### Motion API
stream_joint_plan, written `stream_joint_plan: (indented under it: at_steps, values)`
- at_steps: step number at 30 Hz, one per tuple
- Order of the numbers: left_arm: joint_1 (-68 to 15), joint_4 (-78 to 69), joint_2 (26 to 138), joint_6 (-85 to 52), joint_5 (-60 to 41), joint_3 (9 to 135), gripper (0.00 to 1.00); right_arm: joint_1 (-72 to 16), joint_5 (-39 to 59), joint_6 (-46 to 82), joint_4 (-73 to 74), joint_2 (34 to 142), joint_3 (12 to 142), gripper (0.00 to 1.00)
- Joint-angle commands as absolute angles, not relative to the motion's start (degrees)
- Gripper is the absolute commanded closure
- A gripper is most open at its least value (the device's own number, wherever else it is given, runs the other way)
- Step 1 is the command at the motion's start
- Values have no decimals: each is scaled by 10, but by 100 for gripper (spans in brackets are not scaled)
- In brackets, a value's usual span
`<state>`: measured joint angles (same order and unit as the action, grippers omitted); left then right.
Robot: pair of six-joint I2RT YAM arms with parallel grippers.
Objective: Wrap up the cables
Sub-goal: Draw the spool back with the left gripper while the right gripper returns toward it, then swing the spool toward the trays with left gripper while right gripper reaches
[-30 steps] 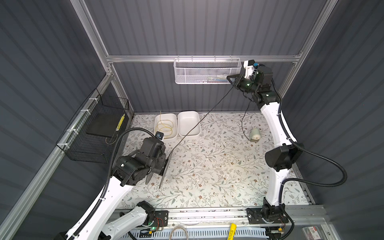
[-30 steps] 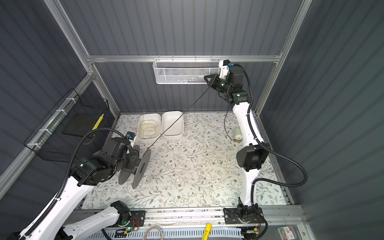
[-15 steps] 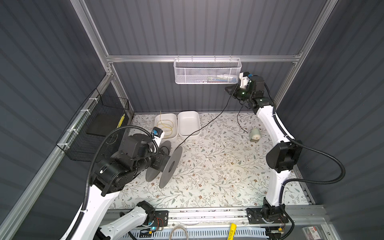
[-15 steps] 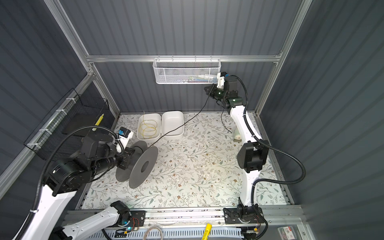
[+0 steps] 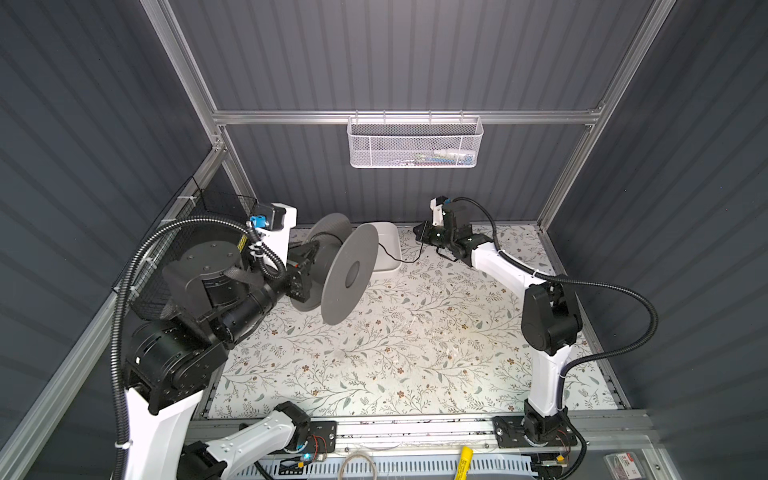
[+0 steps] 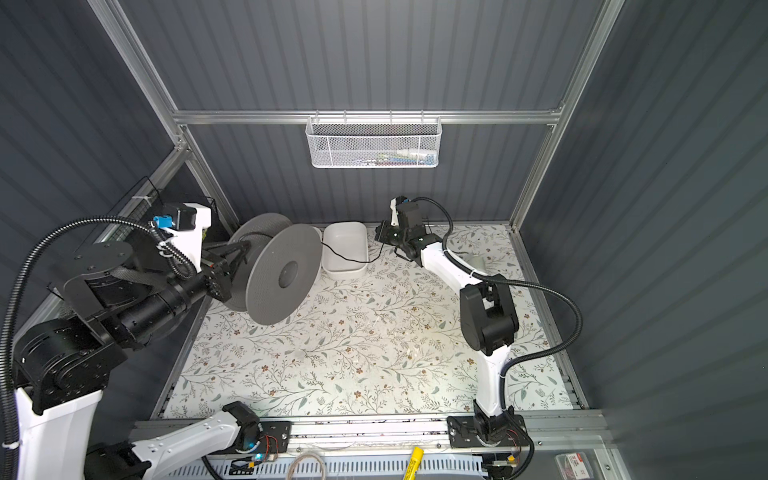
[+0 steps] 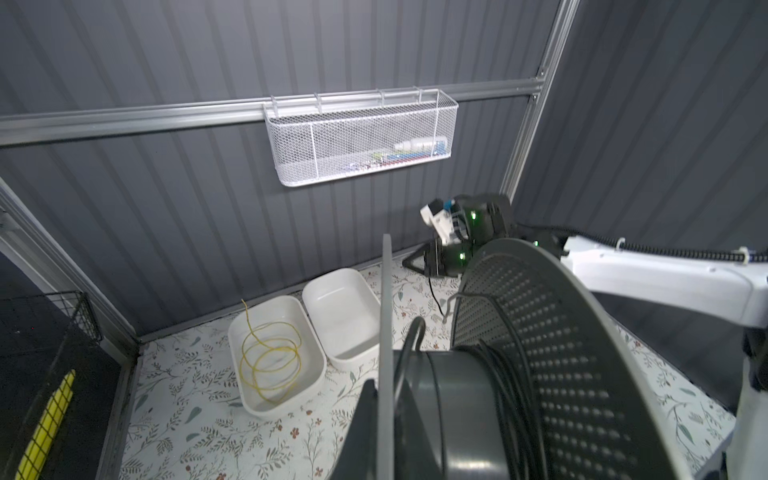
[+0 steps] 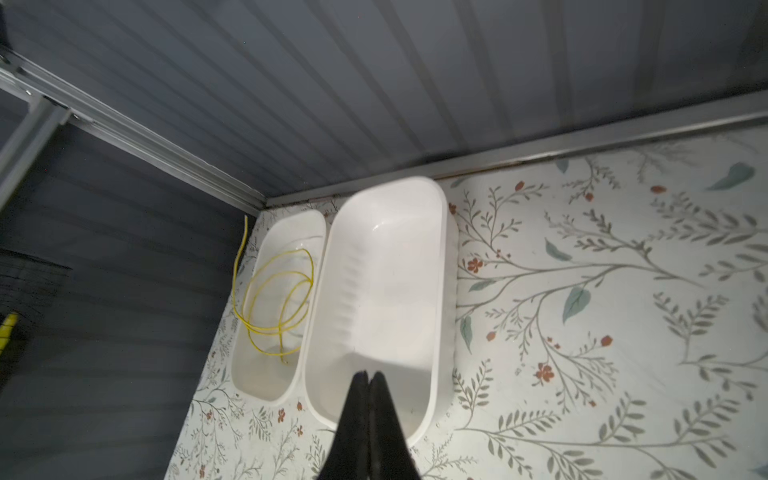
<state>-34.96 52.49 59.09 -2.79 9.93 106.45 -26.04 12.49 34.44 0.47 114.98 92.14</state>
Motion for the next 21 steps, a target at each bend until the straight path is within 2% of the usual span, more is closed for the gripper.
stream_joint_plan:
  at_steps: [1, 7, 11, 21]
  values:
    - [-350, 398, 608, -55, 155, 1069, 100, -282, 82, 341, 69, 1106, 850, 100]
    - [-350, 275, 643, -97, 179, 1043, 100, -343, 42, 352, 129, 1051, 722, 100]
    - [-350, 212, 678, -108, 248, 1023, 100, -381, 29, 365, 158, 1013, 655, 100]
    - [-350, 45, 740, -84, 353, 881, 100, -476, -21, 323, 147, 891, 597, 100]
